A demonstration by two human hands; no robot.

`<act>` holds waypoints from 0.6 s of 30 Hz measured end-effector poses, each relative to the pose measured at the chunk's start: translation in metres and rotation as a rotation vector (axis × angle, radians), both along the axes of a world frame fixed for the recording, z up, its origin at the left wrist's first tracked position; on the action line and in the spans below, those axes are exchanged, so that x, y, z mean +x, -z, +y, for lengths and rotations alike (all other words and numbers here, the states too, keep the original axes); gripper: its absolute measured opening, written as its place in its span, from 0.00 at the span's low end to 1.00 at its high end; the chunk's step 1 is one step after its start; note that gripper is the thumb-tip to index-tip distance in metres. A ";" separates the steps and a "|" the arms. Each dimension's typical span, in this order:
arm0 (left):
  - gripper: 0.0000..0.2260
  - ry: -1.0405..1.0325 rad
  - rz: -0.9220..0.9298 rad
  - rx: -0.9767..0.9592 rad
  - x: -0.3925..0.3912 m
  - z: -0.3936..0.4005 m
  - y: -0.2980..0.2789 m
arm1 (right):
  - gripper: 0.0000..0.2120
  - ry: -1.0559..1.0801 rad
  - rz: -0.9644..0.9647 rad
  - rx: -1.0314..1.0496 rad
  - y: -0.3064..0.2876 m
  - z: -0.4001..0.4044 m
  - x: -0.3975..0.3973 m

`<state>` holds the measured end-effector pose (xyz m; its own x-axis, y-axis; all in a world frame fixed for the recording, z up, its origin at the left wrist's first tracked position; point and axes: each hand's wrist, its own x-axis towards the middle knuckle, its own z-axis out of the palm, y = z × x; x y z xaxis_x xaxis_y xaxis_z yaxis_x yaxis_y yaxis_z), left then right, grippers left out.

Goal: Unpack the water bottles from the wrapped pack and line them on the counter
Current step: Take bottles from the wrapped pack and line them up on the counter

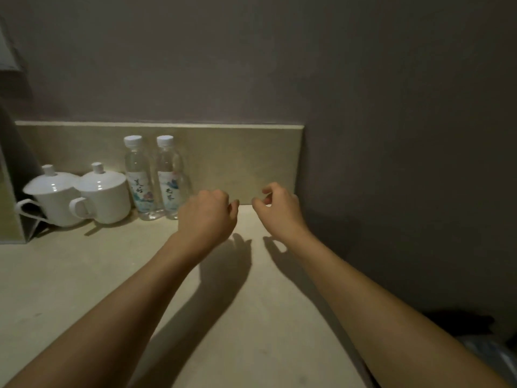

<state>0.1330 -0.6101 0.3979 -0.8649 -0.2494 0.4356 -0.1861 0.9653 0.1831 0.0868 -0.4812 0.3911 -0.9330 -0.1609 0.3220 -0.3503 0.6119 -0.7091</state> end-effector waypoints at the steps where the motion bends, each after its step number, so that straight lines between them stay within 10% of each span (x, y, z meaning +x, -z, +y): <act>1: 0.19 0.018 0.010 -0.005 -0.001 0.017 -0.001 | 0.18 0.021 0.011 -0.024 -0.001 0.020 0.000; 18: 0.16 0.374 -0.153 0.065 -0.016 0.328 0.031 | 0.11 0.433 -0.042 -0.089 0.054 0.343 0.029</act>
